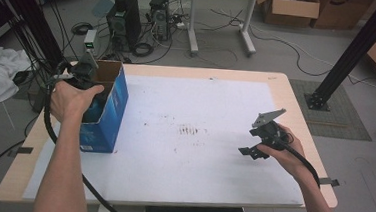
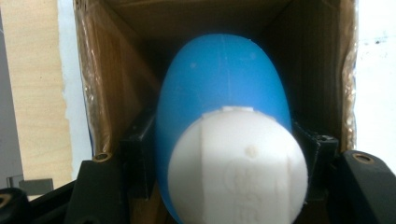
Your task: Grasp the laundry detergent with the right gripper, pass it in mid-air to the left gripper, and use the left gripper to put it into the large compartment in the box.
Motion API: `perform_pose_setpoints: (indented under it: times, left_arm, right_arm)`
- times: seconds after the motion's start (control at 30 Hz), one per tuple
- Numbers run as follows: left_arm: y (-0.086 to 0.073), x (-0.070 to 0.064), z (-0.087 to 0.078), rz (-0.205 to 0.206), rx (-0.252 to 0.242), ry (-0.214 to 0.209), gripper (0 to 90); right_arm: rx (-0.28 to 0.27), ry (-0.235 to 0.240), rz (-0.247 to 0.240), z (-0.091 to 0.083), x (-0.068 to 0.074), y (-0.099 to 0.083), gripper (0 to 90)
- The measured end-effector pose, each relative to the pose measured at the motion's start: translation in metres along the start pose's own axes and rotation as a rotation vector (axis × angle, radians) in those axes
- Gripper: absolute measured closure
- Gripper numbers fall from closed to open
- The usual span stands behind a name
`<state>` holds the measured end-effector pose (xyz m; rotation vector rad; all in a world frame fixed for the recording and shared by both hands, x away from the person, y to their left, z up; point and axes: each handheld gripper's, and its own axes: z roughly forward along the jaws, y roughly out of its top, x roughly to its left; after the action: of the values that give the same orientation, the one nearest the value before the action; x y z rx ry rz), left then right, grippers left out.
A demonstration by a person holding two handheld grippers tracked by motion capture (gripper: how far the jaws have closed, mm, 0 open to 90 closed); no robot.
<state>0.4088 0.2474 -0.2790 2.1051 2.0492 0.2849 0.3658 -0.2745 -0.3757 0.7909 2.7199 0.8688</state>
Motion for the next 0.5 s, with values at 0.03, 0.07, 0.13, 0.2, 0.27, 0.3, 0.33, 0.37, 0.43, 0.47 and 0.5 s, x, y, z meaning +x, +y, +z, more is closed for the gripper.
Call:
perform_pose_setpoints:
  times: [0.03,0.07,0.13,0.2,0.27,0.3,0.33,0.37,0.43,0.47,0.5]
  left_arm:
    - [-0.0009,0.0003,-0.0001,-0.005,-0.004,-0.001,38.0]
    - [-0.0018,0.001,-0.0007,-0.008,-0.003,-0.002,38.0]
    - [-0.0034,0.002,-0.0011,-0.017,-0.005,-0.004,37.9]
    - [-0.0047,0.0028,-0.0015,-0.021,-0.007,-0.006,37.9]
    - [-0.0055,0.0031,-0.0011,-0.029,-0.018,-0.009,37.8]
    - [-0.0057,0.0036,-0.001,-0.03,-0.02,-0.009,37.8]
    - [-0.0057,0.0035,-0.0006,-0.033,-0.025,-0.009,37.8]
    - [-0.0054,0.0033,-0.0003,-0.034,-0.028,-0.009,37.8]
    - [-0.0046,0.002,0.0005,-0.032,-0.033,-0.004,37.7]
    - [-0.0039,0.0009,0.0008,-0.033,-0.034,-0.001,37.7]
    - [-0.0032,0.0001,0.0009,-0.031,-0.031,0.001,37.7]
  right_arm:
    - [0.0,0.0,-0.002,0.0001,0.0,0.0,16.7]
    - [0.001,0.0,-0.002,0.0,0.0002,0.0001,16.6]
    - [0.0,0.001,-0.001,-0.0005,0.0006,0.0,16.7]
    - [0.0,-0.001,-0.001,-0.0007,0.001,-0.0002,16.7]
    - [0.001,0.0,-0.001,-0.0011,0.0013,-0.0005,16.7]
    - [-0.001,-0.001,-0.003,-0.0014,0.0012,-0.0006,16.7]
    - [-0.001,-0.001,-0.003,-0.0017,0.0013,-0.0007,16.7]
    - [-0.002,0.0,-0.001,-0.0018,0.0014,-0.0008,16.7]
    - [-0.001,0.0,0.0,-0.0022,0.0009,-0.0012,16.7]
    - [-0.003,0.0,0.001,-0.0021,0.0005,-0.0015,16.7]
    - [-0.003,-0.001,0.003,-0.002,0.0002,-0.0018,16.7]
